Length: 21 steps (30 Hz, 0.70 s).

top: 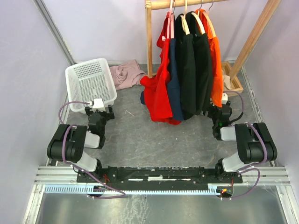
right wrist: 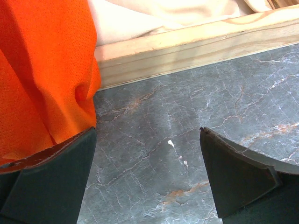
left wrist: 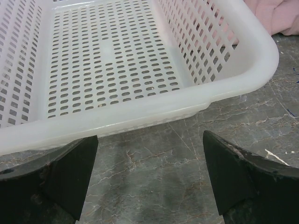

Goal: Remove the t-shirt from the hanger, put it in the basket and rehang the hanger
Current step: Move the clothesline to the center of the board.

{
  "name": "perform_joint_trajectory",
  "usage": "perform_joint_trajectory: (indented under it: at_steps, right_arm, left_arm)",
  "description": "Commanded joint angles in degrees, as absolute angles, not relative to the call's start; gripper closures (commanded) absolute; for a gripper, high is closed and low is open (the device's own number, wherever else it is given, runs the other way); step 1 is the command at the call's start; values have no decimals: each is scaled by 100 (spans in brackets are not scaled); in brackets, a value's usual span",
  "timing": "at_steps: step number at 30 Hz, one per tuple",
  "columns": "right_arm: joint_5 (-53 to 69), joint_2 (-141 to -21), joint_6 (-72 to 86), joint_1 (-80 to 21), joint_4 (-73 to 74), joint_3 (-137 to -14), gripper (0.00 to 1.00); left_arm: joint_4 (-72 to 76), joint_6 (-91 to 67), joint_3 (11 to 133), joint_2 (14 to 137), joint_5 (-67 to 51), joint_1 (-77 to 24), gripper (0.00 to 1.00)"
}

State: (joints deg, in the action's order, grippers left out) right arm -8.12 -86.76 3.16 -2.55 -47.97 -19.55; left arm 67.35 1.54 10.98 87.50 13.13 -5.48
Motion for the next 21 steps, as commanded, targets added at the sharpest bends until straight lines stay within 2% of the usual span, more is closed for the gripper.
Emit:
perform_joint_trajectory:
  at_steps: [1, 18, 21]
  right_arm:
    - [-914, -8683, 270, -281, -4940, -2118, 1]
    - [-932, -8670, 277, -277, -4966, -2103, 0]
    - [-1437, -8152, 459, -277, -4521, -2138, 0]
  left_arm:
    - [6998, 88, 1223, 8706, 1277, -514, 1]
    - [6949, 54, 1251, 8702, 1271, -499, 1]
    - [6722, 27, 1322, 8541, 1353, -488, 1]
